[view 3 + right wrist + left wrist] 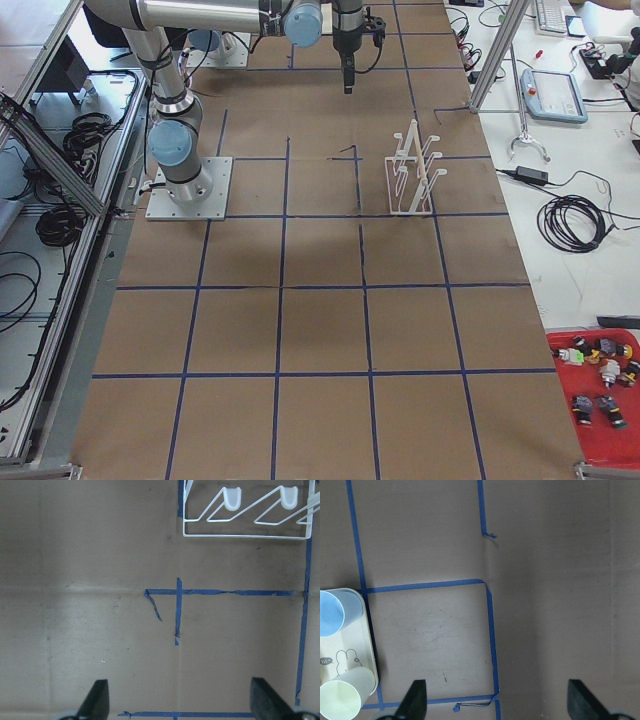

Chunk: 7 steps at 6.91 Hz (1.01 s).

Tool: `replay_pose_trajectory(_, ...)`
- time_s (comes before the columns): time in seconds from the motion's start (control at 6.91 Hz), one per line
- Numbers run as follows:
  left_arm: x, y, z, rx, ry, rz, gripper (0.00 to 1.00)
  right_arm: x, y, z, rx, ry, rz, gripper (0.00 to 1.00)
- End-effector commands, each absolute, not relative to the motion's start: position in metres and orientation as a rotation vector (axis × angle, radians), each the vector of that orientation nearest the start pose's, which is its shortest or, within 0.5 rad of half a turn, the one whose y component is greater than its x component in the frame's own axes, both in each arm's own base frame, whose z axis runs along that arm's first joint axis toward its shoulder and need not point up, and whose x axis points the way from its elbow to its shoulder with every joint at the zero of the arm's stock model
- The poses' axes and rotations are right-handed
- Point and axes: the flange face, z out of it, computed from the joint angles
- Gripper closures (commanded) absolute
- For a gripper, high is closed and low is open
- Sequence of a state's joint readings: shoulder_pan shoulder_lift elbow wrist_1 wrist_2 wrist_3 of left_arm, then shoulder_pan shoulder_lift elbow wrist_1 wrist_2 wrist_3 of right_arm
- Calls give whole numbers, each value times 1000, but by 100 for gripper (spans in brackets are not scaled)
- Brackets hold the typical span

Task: Transfer IKEA cup to right arm and place on rack

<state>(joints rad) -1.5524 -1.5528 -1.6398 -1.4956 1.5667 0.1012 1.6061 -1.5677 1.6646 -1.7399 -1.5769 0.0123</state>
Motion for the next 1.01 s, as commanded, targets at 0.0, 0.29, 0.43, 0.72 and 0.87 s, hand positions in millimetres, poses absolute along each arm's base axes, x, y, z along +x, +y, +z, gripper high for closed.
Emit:
replay_pose_trajectory(0.0, -125, -488, 471, 130, 3140, -41, 0, 150, -493, 457, -36, 3144, -114, 0)
replay_pose_trajectory(0.29, -125, -488, 470, 133, 3140, -39, 0, 150, -493, 457, -36, 3144, -114, 0)
replay_pose_trajectory(0.43, -125, -489, 470, 130, 3140, -36, 0, 150, -493, 458, -36, 3144, -116, 0)
replay_pose_trajectory(0.72, -124, -485, 472, 135, 3140, -44, 0, 150, -493, 458, -36, 3144, -116, 0)
replay_pose_trajectory(0.87, -122, -482, 471, 130, 3140, -39, 0, 150, -493, 458, -36, 3144, -116, 0)
